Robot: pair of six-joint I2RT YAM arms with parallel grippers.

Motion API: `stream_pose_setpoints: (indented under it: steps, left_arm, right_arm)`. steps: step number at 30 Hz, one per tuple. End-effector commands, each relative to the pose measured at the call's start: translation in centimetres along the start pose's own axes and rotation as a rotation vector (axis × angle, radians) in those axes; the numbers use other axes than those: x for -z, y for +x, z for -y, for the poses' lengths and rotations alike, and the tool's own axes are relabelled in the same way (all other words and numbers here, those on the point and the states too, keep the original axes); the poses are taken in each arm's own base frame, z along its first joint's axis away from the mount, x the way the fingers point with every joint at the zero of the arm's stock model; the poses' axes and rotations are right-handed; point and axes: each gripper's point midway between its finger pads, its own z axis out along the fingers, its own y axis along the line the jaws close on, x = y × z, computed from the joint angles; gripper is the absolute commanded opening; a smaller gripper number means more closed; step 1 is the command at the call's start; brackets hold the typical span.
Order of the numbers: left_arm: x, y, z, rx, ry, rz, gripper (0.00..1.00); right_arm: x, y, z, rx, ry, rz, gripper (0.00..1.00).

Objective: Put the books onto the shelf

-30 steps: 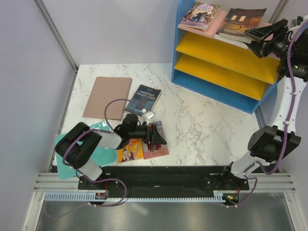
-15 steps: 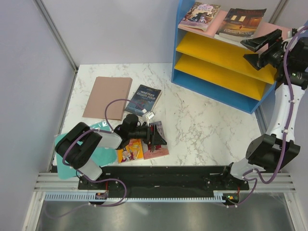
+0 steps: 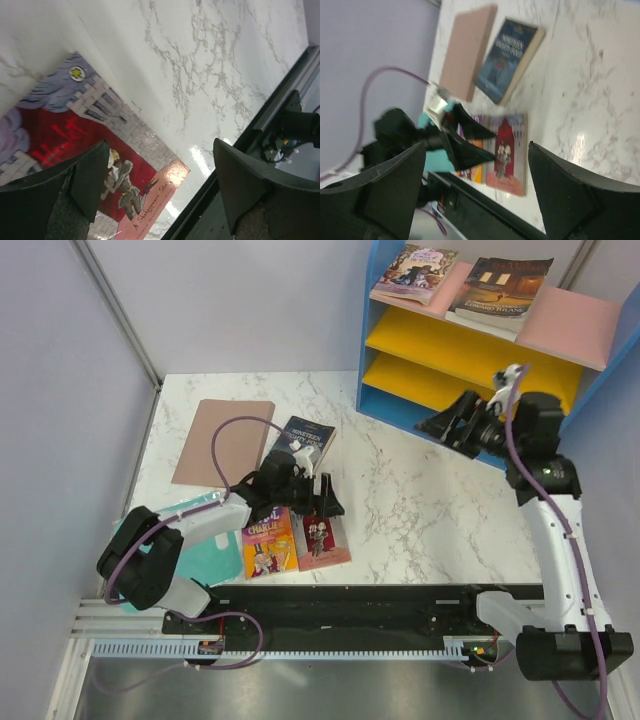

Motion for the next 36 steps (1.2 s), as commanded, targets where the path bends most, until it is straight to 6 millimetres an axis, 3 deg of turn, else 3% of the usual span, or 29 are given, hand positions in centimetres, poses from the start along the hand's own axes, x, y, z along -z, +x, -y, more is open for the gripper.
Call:
stream_pose_setpoints:
  steps: [1,3,4,5,7,11,13,14,16,20,23,27,31,33,36]
  left_arm:
    - [3.0,-1.2,-3.2,-0.007,-0.230,-0.014,0.91]
    - [4.3,-1.6,-4.1,0.044,-0.281,-0.006,0.92]
    - [4.8,-1.5,-4.6,0.068,-0.308,-0.012,0.92]
    - [5.4,-1.8,-5.4,0.105,-0.348,0.003,0.92]
    - [7.0,-0.5,-7.2,0.186,-0.455,-0.030,0.92]
    - [9.7,1.8,-10.8,0.356,-0.610,-0.038,0.92]
    - [10.8,3.0,-11.7,0.405,-0.657,-0.051,0.92]
    - [11.1,3.7,-12.1,0.422,-0.676,-0.055,0.92]
    - [11.4,4.4,-12.1,0.430,-0.680,-0.061,0.92]
    - [11.6,5.0,-11.7,0.419,-0.651,-0.057,0.92]
    - [11.3,4.1,-10.5,0.386,-0.579,-0.042,0.91]
    - [10.6,2.9,-9.0,0.358,-0.487,-0.027,0.91]
    - [10.1,2.8,-8.8,0.353,-0.473,-0.044,0.90]
    - [10.0,2.9,-8.8,0.347,-0.468,-0.053,0.89]
    - [10.0,3.2,-8.9,0.340,-0.470,-0.056,0.89]
  right_arm:
    - [-3.3,8.8,6.0,-0.019,0.140,-0.163,0.89]
    - [-4.7,12.0,5.5,-0.008,0.107,-0.216,0.89]
    - [-5.2,14.6,6.5,-0.024,0.120,-0.267,0.89]
    - [-6.2,16.4,5.7,-0.004,0.087,-0.296,0.88]
    - [-7.1,19.9,6.1,-0.023,0.089,-0.362,0.88]
    - [-9.6,27.1,4.4,0.029,0.058,-0.494,0.87]
    - [-10.2,29.4,3.4,0.050,0.038,-0.542,0.87]
    - [-10.9,30.7,4.4,0.057,0.076,-0.572,0.86]
    - [-11.4,31.8,4.8,0.068,0.098,-0.592,0.85]
    - [-11.7,33.2,7.9,0.093,0.214,-0.590,0.83]
    - [-11.8,33.4,9.6,0.108,0.271,-0.574,0.83]
    - [-12.7,34.0,10.0,0.097,0.263,-0.574,0.81]
    - [-14.1,35.6,10.2,0.066,0.243,-0.603,0.70]
    - [-14.7,36.1,10.1,0.065,0.234,-0.617,0.69]
    - [-15.1,37.2,9.7,0.052,0.211,-0.637,0.45]
